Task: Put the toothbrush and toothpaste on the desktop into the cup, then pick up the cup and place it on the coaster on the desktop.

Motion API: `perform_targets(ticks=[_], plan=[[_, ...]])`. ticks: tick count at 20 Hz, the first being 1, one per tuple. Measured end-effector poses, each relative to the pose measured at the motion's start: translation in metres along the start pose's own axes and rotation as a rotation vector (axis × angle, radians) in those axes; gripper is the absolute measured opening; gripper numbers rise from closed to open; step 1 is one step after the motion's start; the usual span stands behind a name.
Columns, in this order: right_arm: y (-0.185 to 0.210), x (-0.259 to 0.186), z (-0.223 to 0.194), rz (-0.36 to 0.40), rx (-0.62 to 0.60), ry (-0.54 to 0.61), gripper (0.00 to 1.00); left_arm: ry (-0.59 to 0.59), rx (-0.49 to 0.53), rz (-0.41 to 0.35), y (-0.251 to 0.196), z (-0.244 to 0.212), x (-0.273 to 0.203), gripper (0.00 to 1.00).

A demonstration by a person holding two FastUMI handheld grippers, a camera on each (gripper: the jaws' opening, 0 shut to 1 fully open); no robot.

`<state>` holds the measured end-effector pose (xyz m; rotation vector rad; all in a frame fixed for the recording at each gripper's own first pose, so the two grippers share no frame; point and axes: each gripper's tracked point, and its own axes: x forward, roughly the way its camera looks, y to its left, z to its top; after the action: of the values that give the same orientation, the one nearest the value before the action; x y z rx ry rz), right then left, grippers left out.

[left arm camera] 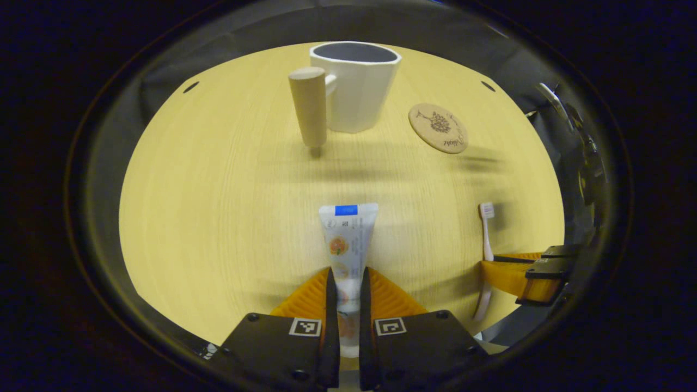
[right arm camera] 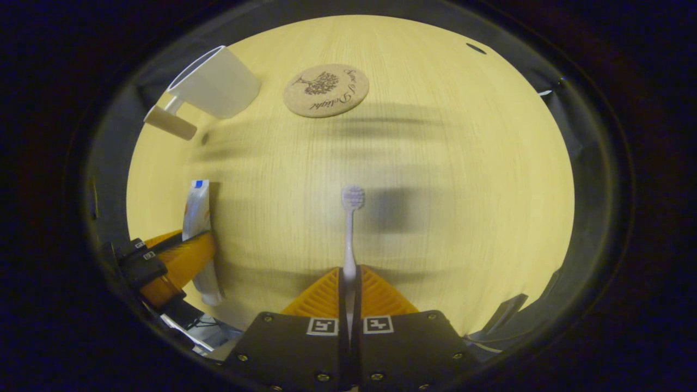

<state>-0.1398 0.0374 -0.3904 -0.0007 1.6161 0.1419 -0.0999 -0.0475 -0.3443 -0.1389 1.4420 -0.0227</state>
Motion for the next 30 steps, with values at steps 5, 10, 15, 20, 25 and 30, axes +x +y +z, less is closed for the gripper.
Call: perform_targets(ticks=[5, 10, 15, 20, 25, 30], plan=[[0.002, -0.002, -0.005, 0.025, 0.01, -0.005, 0.02, -0.047, -0.056, -0.01, 0.008, 0.009, -0.025, 0.21], [0.002, -0.006, -0.002, 0.043, 0.021, -0.022, 0.02, -0.158, -0.117, -0.037, 0.013, 0.042, -0.079, 0.21], [0.003, -0.013, 0.007, 0.065, 0.045, -0.044, 0.02, -0.27, -0.125, -0.056, 0.013, 0.097, -0.129, 0.21], [0.008, -0.034, 0.021, 0.1, 0.076, -0.092, 0.02, -0.372, -0.089, -0.072, 0.015, 0.165, -0.135, 0.21], [0.006, -0.054, 0.033, 0.113, 0.109, -0.132, 0.03, -0.428, -0.058, -0.091, 0.008, 0.22, -0.131, 0.21], [-0.001, -0.066, 0.034, 0.111, 0.145, -0.156, 0.02, -0.503, -0.01, -0.117, -0.003, 0.269, -0.12, 0.21]])
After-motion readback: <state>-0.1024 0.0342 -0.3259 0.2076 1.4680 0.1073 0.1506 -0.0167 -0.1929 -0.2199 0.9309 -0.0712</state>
